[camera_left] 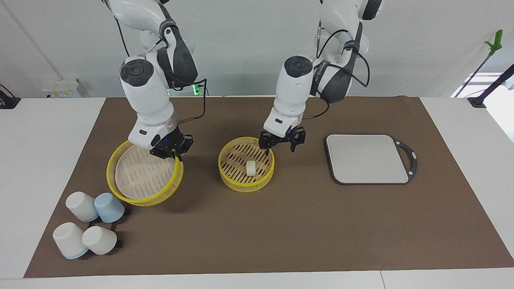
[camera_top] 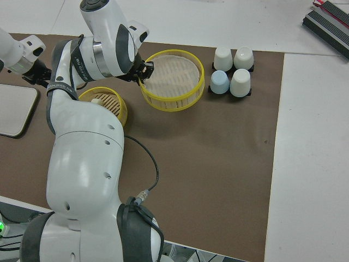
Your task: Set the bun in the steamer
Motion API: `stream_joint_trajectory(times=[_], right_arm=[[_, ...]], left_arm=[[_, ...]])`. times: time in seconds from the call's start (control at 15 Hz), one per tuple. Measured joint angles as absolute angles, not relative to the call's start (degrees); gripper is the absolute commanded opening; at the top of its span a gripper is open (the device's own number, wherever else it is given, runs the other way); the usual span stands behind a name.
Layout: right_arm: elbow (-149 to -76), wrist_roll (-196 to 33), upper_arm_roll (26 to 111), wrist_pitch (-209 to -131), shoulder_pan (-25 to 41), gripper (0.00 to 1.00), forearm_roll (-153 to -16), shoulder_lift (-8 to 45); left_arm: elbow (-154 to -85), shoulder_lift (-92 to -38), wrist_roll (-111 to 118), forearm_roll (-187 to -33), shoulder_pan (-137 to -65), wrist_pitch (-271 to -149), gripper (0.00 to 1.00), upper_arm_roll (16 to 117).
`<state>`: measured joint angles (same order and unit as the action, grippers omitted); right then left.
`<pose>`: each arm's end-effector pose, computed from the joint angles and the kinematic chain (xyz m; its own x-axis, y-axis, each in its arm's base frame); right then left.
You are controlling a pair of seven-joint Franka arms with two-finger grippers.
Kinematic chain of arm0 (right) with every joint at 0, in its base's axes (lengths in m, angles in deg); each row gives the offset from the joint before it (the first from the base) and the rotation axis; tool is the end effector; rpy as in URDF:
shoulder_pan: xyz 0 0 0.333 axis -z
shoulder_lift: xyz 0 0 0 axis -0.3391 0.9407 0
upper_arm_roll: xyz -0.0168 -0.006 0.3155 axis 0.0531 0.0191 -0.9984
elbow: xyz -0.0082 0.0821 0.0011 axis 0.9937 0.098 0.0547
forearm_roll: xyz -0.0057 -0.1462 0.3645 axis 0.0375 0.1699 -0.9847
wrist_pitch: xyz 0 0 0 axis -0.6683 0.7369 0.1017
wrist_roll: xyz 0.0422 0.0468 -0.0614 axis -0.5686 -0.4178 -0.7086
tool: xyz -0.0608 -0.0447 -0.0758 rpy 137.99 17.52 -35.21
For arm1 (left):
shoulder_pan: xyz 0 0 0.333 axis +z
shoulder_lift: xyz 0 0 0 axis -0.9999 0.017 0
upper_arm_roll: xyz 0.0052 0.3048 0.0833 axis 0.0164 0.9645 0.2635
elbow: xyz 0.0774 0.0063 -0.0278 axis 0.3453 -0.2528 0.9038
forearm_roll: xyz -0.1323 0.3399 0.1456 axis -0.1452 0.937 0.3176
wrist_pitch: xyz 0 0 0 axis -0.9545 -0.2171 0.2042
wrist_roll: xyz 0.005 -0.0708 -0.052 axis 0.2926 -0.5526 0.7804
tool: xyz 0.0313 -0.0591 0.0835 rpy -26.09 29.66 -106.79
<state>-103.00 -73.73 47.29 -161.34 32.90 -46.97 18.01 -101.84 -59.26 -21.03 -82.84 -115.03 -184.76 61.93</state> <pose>0.6197 0.1342 0.4801 0.9536 0.3002 0.0248 0.3003 -0.9538 -0.0029 0.5491 -0.3523 0.4830 0.9920 0.1017 0.0751 0.0969 -0.9932 0.0651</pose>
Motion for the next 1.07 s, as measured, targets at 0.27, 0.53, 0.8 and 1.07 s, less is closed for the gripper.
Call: stream_joint_trajectory(times=[0.27, 0.53, 0.8, 1.07], right_arm=[[-104.6, -61.0, 47.1, -166.6, 23.9, 0.00, -47.1, 17.1], [-105.2, -55.2, 47.0, -170.6, 17.1, 0.00, -47.1, 16.6], [-104.8, -49.2, 47.2, -171.7, 11.8, 0.00, -44.0, 19.0], [-99.1, -39.9, 47.6, -165.3, 3.1, 0.00, -34.5, 26.4]], left_arm=[[-101.8, -65.5, -8.0, -82.8, -104.4, -175.8, 1.00, 62.2], [-101.9, -70.1, 5.5, -82.9, -92.4, -169.8, 1.00, 62.4], [-102.5, -72.5, 13.8, -83.0, -86.6, -166.4, 1.00, 62.4], [-103.5, -72.7, 14.1, -83.0, -86.4, -166.3, 1.00, 62.1]])
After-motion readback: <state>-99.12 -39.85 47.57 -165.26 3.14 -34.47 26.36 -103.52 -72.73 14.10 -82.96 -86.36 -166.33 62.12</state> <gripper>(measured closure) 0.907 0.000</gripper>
